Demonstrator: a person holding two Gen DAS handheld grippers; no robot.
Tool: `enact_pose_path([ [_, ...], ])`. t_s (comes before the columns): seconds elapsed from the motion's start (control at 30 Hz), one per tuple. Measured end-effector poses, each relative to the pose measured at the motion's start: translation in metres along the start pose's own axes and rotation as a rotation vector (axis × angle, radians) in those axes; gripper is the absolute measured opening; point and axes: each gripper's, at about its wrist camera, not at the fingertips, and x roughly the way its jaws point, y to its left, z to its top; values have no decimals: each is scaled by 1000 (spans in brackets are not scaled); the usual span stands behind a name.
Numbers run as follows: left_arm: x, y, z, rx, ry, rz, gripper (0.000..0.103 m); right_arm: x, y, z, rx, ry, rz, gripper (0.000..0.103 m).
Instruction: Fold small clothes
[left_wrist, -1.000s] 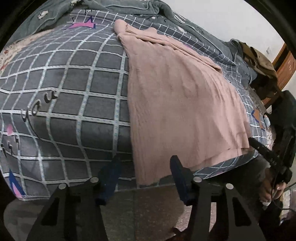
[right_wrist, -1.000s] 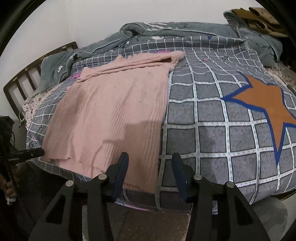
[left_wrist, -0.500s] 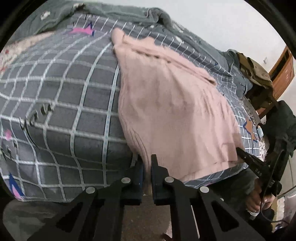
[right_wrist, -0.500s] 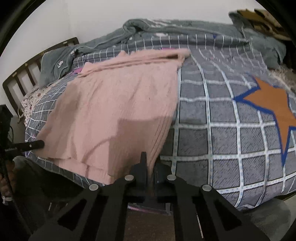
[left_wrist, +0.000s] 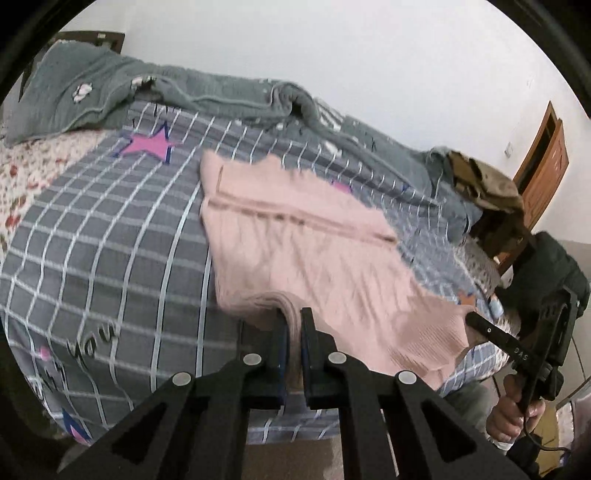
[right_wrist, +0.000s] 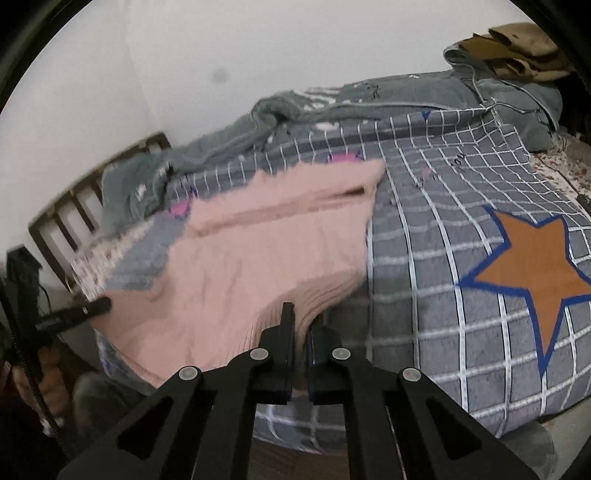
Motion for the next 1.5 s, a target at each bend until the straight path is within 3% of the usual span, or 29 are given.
enact_pose_path([
  [0.43, 13, -17, 87, 30, -122, 14, 7, 13, 8, 90, 11, -114, 62, 5],
  [0.83, 86, -3, 158, 2, -181, 21, 7, 82, -19, 161, 97, -133, 97, 5],
  [1.07, 145, 9, 193, -3, -156, 64, 7, 142, -28, 196, 141, -93, 109, 5],
  [1.27, 204, 26, 207, -49, -121, 115, 7, 212, -37, 214, 145, -23, 46, 5],
  [1.37, 225, 34, 209, -79, -82, 143, 10, 240, -44, 216, 130, 28, 22, 12],
  [1.4, 230, 38, 209, -91, -65, 153, 11, 246, -45, 216, 113, 31, 4, 15],
  [1.5, 239, 47, 204, -121, -43, 161, 31, 255, -49, 212, 43, 18, -51, 25],
])
